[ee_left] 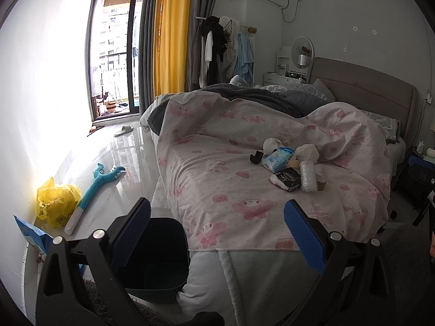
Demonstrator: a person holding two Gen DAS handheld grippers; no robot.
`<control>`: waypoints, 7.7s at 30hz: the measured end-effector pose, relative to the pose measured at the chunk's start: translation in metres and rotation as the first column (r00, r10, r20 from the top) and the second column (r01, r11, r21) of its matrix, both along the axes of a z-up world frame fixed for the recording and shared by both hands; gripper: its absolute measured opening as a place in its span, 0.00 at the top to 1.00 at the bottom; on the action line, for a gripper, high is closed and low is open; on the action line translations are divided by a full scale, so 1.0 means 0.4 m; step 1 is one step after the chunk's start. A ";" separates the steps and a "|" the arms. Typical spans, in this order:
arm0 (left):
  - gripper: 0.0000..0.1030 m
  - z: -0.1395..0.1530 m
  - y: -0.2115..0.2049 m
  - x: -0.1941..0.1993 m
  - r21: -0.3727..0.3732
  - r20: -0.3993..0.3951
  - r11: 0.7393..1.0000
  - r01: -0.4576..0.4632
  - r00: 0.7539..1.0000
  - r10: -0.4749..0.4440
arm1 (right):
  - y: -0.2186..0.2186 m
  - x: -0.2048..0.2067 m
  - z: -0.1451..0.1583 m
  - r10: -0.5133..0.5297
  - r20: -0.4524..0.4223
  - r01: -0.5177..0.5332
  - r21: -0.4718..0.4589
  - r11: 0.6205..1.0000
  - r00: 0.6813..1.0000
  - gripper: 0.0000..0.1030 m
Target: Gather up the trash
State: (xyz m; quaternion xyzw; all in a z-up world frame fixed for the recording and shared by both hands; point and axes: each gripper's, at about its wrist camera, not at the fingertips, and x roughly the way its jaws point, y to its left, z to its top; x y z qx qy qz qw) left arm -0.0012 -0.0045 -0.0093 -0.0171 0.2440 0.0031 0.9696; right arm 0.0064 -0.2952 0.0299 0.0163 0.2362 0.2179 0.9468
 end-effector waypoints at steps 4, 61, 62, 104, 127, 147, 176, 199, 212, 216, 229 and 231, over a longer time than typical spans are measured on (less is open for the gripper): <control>0.03 -0.008 -0.011 0.006 0.011 -0.011 1.000 0.022 1.000 -0.022 | 0.000 0.000 0.013 -0.017 0.008 0.017 -0.004 1.000 1.000 0.02; 0.46 -0.143 -0.293 0.487 -0.317 -0.222 0.861 0.398 0.851 -0.475 | 0.067 0.421 -0.273 0.259 -0.185 -0.308 -0.330 0.892 0.948 0.44; 0.46 -0.147 -0.296 0.493 -0.315 -0.226 0.863 0.395 0.852 -0.473 | 0.068 0.424 -0.275 0.264 -0.186 -0.313 -0.328 0.891 0.946 0.44; 0.66 -0.083 -0.161 0.501 -0.289 -0.168 0.883 0.371 0.888 -0.428 | 0.114 0.532 -0.285 0.195 -0.336 -0.265 -0.178 0.948 0.922 0.60; 0.66 -0.165 0.103 0.453 -0.083 -0.345 0.988 0.128 0.927 -0.149 | 0.259 0.568 -0.147 -0.019 -0.161 -0.006 -0.155 0.988 0.987 0.60; 0.66 -0.311 0.387 0.387 -0.139 -0.562 0.985 -0.100 0.827 0.004 | 0.668 0.487 -0.137 0.272 -0.193 -0.296 -0.110 0.949 0.943 0.60; 0.24 -0.371 0.663 0.268 -0.195 -0.617 0.932 -0.305 0.777 0.125 | 1.033 0.448 -0.401 0.373 -0.531 -0.502 -0.117 0.857 0.761 0.60; 0.36 -0.171 0.712 0.144 -0.173 -0.301 0.955 -0.242 0.936 0.183 | 1.185 0.455 -0.536 0.336 -0.604 -0.532 -0.176 0.828 0.723 0.59; 0.39 -0.064 0.685 0.093 -0.085 -0.118 0.975 -0.207 0.973 0.196 | 1.184 0.454 -0.511 0.337 -0.566 -0.514 -0.184 0.838 0.753 0.36; 0.37 -0.048 0.676 0.092 -0.084 -0.095 0.975 -0.208 0.975 0.200 | 1.154 0.450 -0.479 0.346 -0.548 -0.503 -0.164 0.849 0.762 0.36; 0.32 -0.005 0.603 0.136 -0.079 -0.053 0.981 -0.179 0.983 0.175 | 1.027 0.406 -0.324 0.436 -0.367 -0.505 -0.114 0.856 0.822 0.33; 0.28 -0.005 0.596 0.145 -0.094 -0.064 0.980 -0.177 0.983 0.171 | 1.001 0.400 -0.301 0.443 -0.324 -0.500 -0.120 0.857 0.836 0.33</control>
